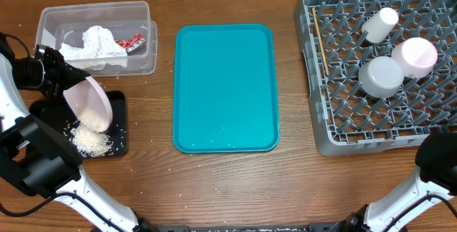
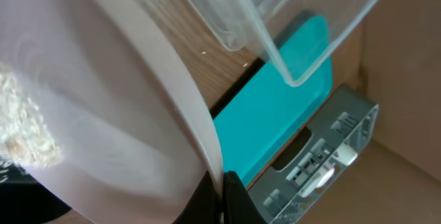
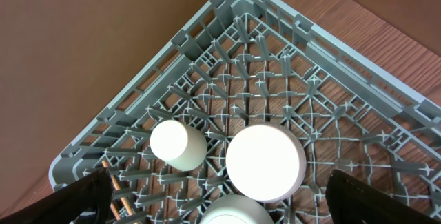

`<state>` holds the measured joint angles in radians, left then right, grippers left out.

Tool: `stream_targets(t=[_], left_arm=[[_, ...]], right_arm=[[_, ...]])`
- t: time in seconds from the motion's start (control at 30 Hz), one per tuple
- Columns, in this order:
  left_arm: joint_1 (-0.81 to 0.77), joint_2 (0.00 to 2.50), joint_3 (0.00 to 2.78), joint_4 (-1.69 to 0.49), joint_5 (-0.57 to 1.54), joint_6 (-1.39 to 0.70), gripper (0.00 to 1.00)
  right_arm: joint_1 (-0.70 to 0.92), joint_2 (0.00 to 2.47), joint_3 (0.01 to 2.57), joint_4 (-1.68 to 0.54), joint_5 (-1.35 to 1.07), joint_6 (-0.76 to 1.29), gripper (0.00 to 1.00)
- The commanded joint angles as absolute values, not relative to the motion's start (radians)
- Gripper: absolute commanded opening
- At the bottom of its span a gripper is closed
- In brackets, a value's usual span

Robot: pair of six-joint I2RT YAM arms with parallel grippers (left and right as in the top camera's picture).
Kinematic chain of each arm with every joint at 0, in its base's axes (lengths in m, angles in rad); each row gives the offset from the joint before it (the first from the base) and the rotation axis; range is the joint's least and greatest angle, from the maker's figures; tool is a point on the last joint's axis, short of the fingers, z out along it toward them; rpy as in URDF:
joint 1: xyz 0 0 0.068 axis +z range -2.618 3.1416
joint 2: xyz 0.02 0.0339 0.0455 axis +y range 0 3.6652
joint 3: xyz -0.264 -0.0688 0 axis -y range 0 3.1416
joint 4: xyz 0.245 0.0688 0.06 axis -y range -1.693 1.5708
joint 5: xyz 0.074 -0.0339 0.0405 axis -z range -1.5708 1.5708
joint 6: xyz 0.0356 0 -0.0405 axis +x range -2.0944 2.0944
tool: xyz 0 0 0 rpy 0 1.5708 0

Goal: Sort waste into correct bins and load items into the dishwasher
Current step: 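Tilt the plate with the left gripper to dump rice onto the black tray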

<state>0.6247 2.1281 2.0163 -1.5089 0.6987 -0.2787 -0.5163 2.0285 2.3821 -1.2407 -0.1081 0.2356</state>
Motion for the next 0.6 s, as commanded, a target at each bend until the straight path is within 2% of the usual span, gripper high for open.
stream_targets(t=[0.0, 0.07, 0.3, 0.57], left_arm=[[0.665, 2.104, 2.016, -1.552, 0.823, -0.186, 0.04], [0.683, 2.104, 2.016, -1.586, 0.895, -0.115, 0.04], [0.716, 2.104, 2.016, -1.671, 0.899, -0.057, 0.04], [0.727, 2.101, 2.017, -1.658, 0.977, 0.007, 0.04]], right_arm=[[-0.517, 2.023, 2.391, -1.236, -0.113, 0.244, 1.0], [-0.517, 2.023, 2.391, -1.236, -0.113, 0.243, 1.0], [-0.517, 2.023, 2.391, -1.236, -0.113, 0.243, 1.0], [-0.517, 2.023, 2.391, -1.236, -0.113, 0.243, 1.0]])
